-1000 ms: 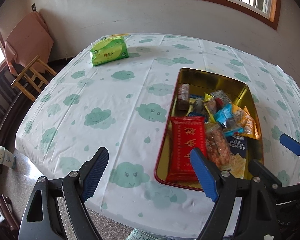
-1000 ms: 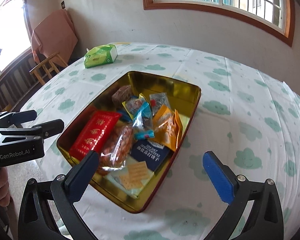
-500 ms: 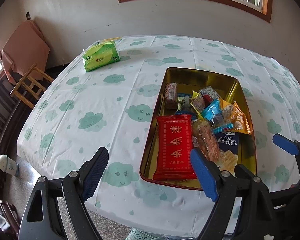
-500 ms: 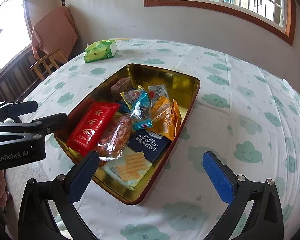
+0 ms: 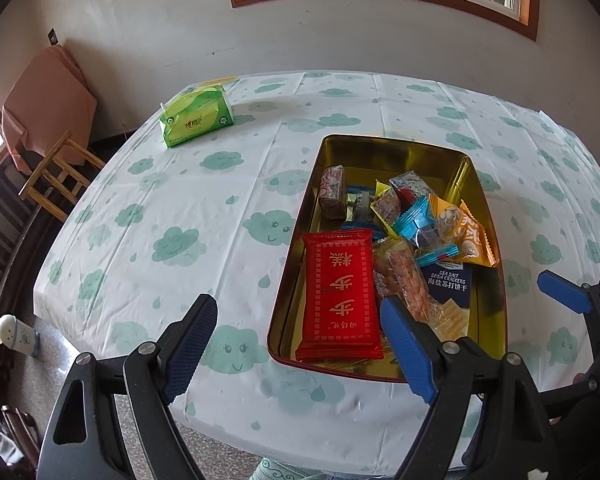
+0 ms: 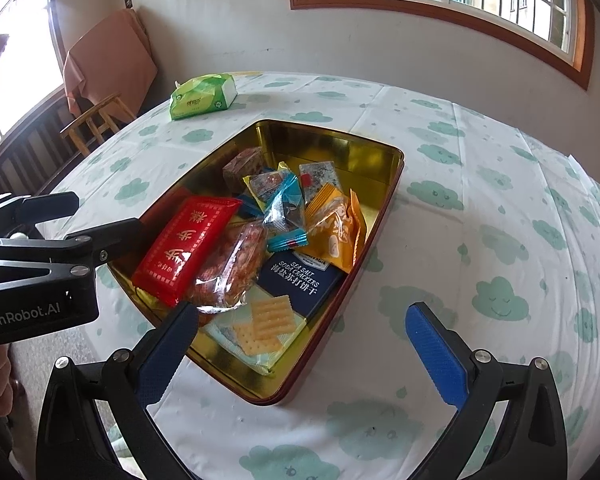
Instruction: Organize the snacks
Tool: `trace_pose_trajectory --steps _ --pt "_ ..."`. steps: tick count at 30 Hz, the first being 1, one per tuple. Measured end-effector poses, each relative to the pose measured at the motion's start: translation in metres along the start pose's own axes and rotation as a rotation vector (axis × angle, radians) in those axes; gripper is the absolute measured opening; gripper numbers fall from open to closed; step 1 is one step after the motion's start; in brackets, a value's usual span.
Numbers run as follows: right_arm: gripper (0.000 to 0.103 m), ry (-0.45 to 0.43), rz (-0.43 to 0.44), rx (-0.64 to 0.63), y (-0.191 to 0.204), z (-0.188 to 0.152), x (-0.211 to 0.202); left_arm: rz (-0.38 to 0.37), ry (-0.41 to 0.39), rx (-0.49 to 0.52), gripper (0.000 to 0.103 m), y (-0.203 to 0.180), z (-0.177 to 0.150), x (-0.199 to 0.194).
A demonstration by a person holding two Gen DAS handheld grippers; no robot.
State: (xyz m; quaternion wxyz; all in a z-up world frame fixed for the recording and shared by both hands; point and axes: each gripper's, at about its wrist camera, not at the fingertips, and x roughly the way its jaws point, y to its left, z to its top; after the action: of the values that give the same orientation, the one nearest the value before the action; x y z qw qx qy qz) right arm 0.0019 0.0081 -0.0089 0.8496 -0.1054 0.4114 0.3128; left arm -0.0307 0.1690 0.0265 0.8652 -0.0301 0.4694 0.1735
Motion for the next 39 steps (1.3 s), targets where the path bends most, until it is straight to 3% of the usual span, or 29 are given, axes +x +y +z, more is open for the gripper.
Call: trace_pose_trajectory --steps 39 --pt "0.103 0.012 0.008 0.005 0.0004 -0.0039 0.0020 -0.037 -0.004 0.021 0.081 -0.0073 -0.0002 0.0004"
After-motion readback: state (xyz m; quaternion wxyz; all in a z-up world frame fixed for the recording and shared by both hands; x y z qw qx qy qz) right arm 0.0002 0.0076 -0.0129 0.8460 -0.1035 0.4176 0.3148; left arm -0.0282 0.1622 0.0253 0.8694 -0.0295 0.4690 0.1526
